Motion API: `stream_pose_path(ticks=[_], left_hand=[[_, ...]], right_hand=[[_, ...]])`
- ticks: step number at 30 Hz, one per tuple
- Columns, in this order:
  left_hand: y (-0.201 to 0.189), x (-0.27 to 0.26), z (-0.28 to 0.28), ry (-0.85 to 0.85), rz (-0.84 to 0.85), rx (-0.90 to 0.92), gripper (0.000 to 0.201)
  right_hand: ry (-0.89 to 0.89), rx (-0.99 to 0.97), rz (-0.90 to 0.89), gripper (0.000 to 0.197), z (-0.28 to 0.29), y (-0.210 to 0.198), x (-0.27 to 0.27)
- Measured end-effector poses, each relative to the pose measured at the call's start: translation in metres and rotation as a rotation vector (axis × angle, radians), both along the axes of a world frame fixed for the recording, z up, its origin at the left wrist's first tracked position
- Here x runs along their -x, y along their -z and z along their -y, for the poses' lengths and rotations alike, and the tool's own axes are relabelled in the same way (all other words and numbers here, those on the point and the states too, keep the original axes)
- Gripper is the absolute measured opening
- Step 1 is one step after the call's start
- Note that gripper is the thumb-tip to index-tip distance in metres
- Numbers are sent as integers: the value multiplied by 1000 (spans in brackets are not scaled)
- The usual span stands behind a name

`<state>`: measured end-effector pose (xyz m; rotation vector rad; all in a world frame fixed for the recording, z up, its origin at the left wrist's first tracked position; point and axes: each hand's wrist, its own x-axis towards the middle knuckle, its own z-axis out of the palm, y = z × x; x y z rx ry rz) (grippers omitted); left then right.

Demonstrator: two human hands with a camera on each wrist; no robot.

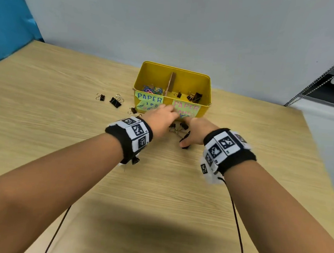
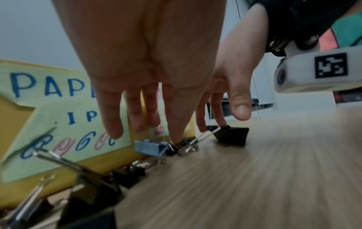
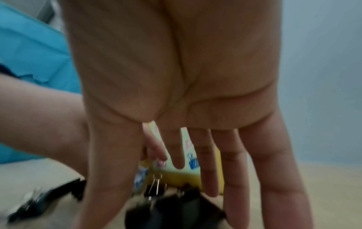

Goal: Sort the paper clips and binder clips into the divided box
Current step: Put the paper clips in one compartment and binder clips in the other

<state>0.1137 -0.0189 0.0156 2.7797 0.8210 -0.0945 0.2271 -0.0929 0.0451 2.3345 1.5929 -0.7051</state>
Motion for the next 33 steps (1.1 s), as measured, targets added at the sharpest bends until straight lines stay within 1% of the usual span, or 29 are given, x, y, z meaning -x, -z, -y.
stream_pose_path(ticks=[2, 4, 7, 11, 15, 17, 20, 21, 24, 28, 30, 32, 33], left_hand=[[7, -5, 2, -13, -67, -16, 60], [12, -9, 3, -39, -129, 2, 61], [14, -13, 7, -50, -173, -34, 49], [12, -13, 9, -43, -154, -55, 37], [7, -10, 13, 16, -174, -35, 27], [6, -7, 15, 32, -143, -15, 32], [6, -2, 18, 46, -75, 86, 53], [5, 1, 19, 63, -79, 121, 56], [5, 5, 22, 93, -113, 179, 50], [4, 3, 31, 68, -158, 173, 37], [7, 2, 33, 60, -199, 149, 47], [10, 3, 35, 69, -206, 110, 44], [10, 3, 35, 70, -211, 108, 42]], right_hand=[[-8, 16, 11, 92, -4, 14, 3], [2, 17, 28, 93, -5, 22, 5], [-2, -28, 45, 77, -4, 28, 4], [8, -58, 15, 59, 4, 31, 0], [55, -55, -41, 56, 16, 33, -3], [99, -81, -52, 58, 22, 34, -4], [186, -112, -91, 58, 31, 36, -7], [216, -122, -105, 56, 34, 36, -8], [292, -134, -130, 52, 40, 38, -15], [368, -171, -171, 51, 43, 39, -19], [378, -196, -186, 50, 43, 36, -20], [397, -286, -209, 45, 42, 28, -21], [426, -385, -227, 41, 41, 22, -21]])
